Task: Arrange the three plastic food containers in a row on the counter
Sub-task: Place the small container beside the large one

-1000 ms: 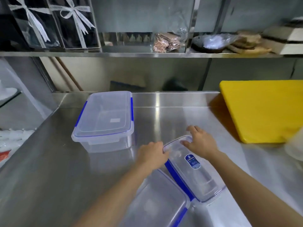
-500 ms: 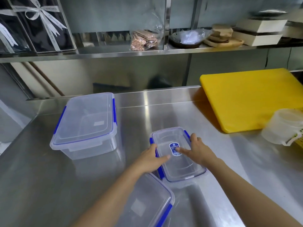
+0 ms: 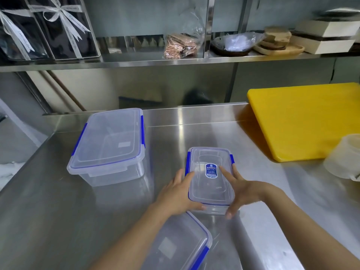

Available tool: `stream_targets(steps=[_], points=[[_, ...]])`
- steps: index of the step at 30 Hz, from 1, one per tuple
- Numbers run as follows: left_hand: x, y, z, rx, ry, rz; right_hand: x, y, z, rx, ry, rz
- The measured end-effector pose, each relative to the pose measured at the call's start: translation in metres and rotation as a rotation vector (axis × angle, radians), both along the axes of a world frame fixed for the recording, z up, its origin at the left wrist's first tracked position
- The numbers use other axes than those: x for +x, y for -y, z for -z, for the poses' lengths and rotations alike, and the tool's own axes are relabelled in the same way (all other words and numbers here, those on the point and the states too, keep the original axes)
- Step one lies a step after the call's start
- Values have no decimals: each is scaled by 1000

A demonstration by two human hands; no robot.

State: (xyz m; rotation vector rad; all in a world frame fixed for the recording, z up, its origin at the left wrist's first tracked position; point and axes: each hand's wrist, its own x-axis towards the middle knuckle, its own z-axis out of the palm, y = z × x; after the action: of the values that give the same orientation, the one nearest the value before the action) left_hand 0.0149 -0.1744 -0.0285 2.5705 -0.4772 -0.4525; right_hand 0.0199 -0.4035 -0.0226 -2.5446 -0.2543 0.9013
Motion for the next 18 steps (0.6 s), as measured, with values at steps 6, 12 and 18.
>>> stream_targets(steps=[6,12,18], points=[[4,4,8,32,254,8,13,2,15,120,187,18],[19,-3,10,64,531,-22,37,-15,20,157,454,107],[44,-12,12,89,751,-107,68,-45,29,-1,767,64]])
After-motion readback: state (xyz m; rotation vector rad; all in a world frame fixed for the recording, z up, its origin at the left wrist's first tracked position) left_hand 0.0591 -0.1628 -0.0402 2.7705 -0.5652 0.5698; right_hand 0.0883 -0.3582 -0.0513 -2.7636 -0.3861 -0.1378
